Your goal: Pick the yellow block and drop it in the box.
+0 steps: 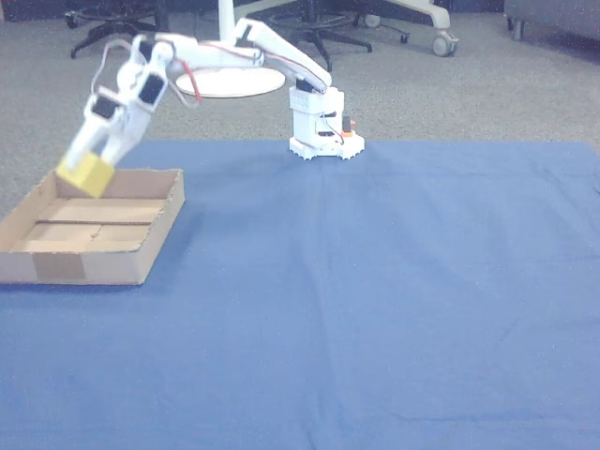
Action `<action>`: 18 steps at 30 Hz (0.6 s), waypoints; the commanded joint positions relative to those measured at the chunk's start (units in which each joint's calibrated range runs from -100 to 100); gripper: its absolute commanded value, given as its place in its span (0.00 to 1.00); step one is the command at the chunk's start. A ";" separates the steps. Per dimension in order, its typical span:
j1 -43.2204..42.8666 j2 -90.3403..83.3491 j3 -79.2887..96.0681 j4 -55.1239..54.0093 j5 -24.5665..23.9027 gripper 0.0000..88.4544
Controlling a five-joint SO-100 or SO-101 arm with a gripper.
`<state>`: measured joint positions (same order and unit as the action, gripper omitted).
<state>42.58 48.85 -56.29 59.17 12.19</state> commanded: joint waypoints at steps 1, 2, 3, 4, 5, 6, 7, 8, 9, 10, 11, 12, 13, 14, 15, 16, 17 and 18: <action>-0.70 1.76 -4.08 -0.59 1.12 0.26; -0.78 1.93 -4.17 -0.26 1.37 0.29; -0.93 2.19 -4.26 -0.01 1.86 0.34; -1.17 2.44 -4.26 0.15 2.15 0.39; -1.33 2.52 -3.89 0.32 2.39 0.43; -1.40 2.27 -3.62 0.32 2.39 0.44; -1.48 1.59 -2.81 0.32 2.34 0.44; -1.56 0.41 -1.36 0.24 2.15 0.44; -1.80 -1.45 1.17 0.15 2.20 0.43; -2.11 -4.32 4.79 0.15 2.78 0.40; -2.82 -8.87 10.13 0.15 3.42 0.36; -3.61 -14.19 16.01 -0.26 3.81 0.31; -4.71 -21.03 22.53 -0.76 3.52 0.26; -5.89 -28.63 30.22 -3.32 3.37 0.18; -7.30 -38.17 40.63 -8.28 2.98 0.10; -8.95 -47.37 50.49 -13.24 2.05 0.04; -11.24 -56.74 59.00 -16.13 0.39 0.00; -13.75 -65.27 66.51 -18.28 -1.03 0.00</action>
<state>34.23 13.04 -13.46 48.82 14.43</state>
